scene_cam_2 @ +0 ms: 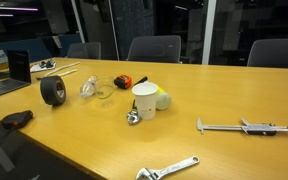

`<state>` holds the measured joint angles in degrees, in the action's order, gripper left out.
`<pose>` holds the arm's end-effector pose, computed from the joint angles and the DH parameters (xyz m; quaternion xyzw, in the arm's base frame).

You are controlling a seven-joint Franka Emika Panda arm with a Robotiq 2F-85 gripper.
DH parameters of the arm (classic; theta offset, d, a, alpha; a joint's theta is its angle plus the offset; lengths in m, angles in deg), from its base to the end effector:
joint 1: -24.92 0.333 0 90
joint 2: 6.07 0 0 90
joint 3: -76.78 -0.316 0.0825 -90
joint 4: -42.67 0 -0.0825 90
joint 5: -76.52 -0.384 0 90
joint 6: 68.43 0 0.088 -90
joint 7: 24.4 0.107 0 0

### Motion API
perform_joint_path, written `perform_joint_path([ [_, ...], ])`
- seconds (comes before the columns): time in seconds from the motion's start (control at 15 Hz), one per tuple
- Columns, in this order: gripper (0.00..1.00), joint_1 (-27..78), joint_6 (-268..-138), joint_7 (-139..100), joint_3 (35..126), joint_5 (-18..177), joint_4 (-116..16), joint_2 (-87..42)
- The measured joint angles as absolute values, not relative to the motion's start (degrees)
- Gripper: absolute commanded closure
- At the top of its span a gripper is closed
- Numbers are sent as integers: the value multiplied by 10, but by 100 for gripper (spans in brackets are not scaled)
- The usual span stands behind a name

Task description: Put the water bottle beside the tape

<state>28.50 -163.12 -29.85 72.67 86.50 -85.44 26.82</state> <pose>0.3731 0.0385 0.5841 0.9876 0.1155 -0.0039 0.1061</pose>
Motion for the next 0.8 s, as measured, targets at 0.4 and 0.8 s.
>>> perform_joint_path([
  [0.4,0,246,-1586,-205,766,840,-961,377],
  [0.8,0,226,-1587,-179,780,817,-990,418],
])
